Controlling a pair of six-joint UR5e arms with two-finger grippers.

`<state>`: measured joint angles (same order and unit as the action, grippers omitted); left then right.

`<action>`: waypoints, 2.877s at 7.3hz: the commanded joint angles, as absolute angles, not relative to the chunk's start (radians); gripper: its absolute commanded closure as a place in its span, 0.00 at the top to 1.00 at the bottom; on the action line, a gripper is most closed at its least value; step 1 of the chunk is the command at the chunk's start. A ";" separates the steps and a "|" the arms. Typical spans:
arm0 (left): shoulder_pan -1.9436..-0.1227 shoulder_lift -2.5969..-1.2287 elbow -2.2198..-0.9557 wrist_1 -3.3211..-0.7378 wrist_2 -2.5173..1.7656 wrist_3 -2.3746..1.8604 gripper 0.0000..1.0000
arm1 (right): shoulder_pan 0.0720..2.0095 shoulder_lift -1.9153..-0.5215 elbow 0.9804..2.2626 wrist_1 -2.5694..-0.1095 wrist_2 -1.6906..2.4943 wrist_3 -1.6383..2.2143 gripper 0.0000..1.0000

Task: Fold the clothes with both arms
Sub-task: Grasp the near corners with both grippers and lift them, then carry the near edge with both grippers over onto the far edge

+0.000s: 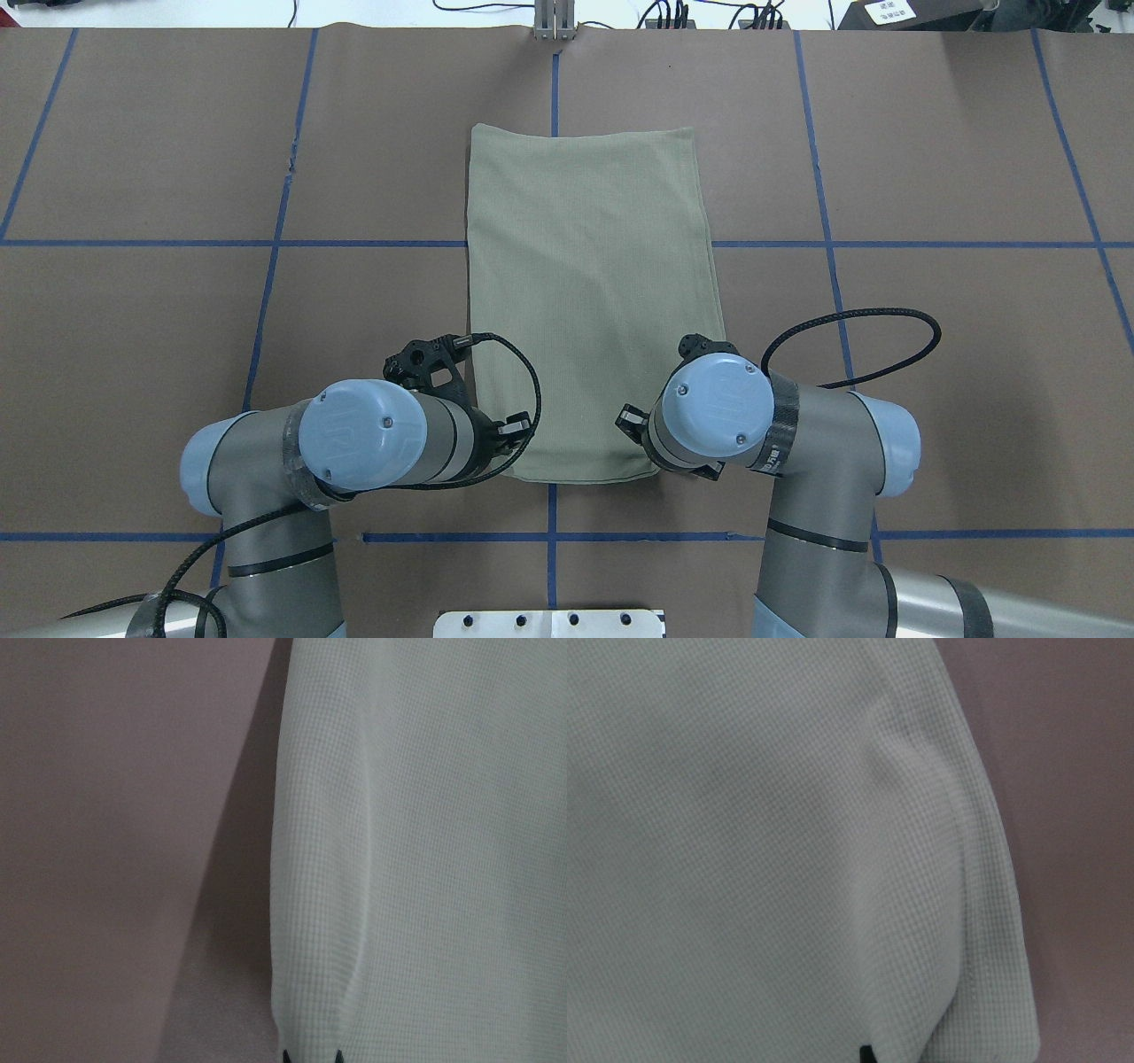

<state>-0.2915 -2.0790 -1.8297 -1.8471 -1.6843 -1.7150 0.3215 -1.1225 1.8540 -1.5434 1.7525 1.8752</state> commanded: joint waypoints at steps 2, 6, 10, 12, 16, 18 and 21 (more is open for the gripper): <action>-0.228 -2.037 -1.946 -1.839 -1.680 -1.729 0.00 | 0.305 -1.156 1.978 -1.545 1.763 1.870 0.00; -0.166 -1.893 -2.201 -1.702 -1.681 -1.732 0.00 | 0.232 -1.202 2.192 -1.552 1.860 1.873 0.00; -0.286 -2.023 -2.087 -1.697 -1.721 -1.714 0.00 | 0.342 -1.174 2.110 -1.543 1.847 1.867 0.00; -0.429 -2.074 -1.996 -1.701 -1.753 -1.645 0.00 | 0.426 -1.117 2.016 -1.542 1.848 1.862 0.00; -0.517 -2.144 -1.817 -1.791 -1.766 -1.629 0.00 | 0.526 -1.025 1.829 -1.428 1.841 1.850 0.00; -0.538 -2.172 -1.755 -1.815 -1.766 -1.628 0.00 | 0.586 -0.907 1.679 -1.428 1.845 1.825 0.00; -0.599 -2.242 -1.616 -1.848 -1.764 -1.643 0.92 | 0.664 -0.833 1.478 -1.347 1.851 1.825 0.67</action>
<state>-0.5674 -2.2059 -1.6962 -1.8237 -1.7646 -1.6389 0.6306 -0.8500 1.5563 -1.3928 1.8496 1.8264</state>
